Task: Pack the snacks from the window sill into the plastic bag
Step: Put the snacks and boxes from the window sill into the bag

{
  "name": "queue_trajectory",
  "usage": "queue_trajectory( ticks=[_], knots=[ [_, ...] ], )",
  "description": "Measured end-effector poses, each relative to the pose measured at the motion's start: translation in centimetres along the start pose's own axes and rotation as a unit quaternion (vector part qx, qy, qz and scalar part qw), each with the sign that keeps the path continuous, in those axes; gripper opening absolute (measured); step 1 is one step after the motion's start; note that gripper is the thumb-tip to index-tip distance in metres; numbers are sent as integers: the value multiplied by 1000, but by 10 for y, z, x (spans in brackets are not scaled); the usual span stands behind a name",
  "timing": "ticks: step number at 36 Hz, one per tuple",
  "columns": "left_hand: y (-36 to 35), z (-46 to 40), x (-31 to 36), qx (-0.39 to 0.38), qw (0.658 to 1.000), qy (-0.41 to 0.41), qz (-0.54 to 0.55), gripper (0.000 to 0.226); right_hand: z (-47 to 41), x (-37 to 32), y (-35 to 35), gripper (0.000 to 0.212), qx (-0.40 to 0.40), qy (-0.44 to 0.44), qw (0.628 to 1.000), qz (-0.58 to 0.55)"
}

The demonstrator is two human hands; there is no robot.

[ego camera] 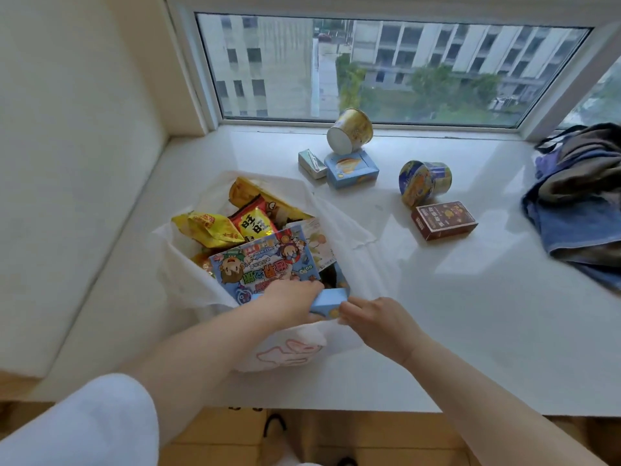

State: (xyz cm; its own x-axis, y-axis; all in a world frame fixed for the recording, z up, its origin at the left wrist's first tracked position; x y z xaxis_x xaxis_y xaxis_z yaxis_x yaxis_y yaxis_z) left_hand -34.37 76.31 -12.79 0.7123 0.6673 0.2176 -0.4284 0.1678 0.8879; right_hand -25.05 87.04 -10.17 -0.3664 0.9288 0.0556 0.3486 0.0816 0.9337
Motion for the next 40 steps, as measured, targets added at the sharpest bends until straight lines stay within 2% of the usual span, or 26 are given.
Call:
queue_trajectory(
  ticks=[2, 5, 7, 10, 12, 13, 16, 18, 21, 23, 25, 27, 30, 32, 36, 38, 40],
  knots=[
    [9, 12, -10, 24, 995, -4, 98, 50, -6, 2, 3, 16, 10, -23, 999, -34],
    [27, 40, -28, 87, 972, -32, 217, 81, -19, 3, 2, 29, 12, -74, 994, -74],
    [27, 61, -33, 64, 980, -59, 178, 76, -28, 2, 0, 33, 6, -91, 992, -85],
    [12, 82, -43, 27, 995, -98, 17, 54, -40, -1, -3, 34, -40, -140, 986, -78],
    [7, 91, -56, 48, 992, -104, -42, 39, -41, 12, -6, 38, -120, -273, 949, -99],
    [7, 95, -63, 61, 993, -92, -41, 36, -39, 19, -7, 48, -148, -336, 925, -99],
    [6, 106, -75, 82, 996, -41, 22, 30, -35, 32, -14, 72, -241, -436, 864, -68],
    [1, 112, -72, 98, 994, -45, 2, 28, -34, 38, -20, 67, -297, -476, 824, -79],
    [-4, 120, -63, 137, 987, -73, -45, 25, -29, 39, -19, 39, -367, -478, 795, -75],
    [-1, 127, -57, 154, 982, -91, -65, 19, -24, 41, -17, 28, -417, -446, 791, -35],
    [5, 133, -51, 185, 970, -127, -92, 18, -24, 43, -12, 28, -421, -444, 791, -22],
    [15, 141, -44, 247, 950, -166, -93, 22, -34, 48, 0, 27, -366, -465, 805, -48],
    [41, 155, -42, 339, 921, -192, -12, 33, -50, 57, 24, 29, -235, -491, 836, -71],
    [46, 155, -51, 349, 923, -162, -6, 38, -52, 54, 30, 27, -230, -481, 844, -52],
    [45, 138, -57, 297, 948, -85, -78, 48, -51, 46, 28, 27, -282, -441, 852, -10],
    [39, 130, -66, 208, 976, -4, -61, 45, -55, 47, 29, 26, -276, -424, 862, 20],
    [31, 128, -77, 142, 988, 64, -21, 46, -60, 46, 27, 24, -280, -412, 866, 43]
  ],
)
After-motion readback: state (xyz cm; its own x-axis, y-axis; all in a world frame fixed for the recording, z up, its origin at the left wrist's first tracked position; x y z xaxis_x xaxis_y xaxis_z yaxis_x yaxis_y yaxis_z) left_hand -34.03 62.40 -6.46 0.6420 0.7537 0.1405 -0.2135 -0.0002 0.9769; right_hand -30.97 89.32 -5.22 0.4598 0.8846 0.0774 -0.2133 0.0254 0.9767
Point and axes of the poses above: each hand's wrist, its own z-axis away from the middle knuckle, its own y-axis out of the back of the hand, x = y × z, the point moved 5 cm from there along -z, towards the middle knuckle, and after that the axes turned 6 degrees about z, right-handed, at the moved point
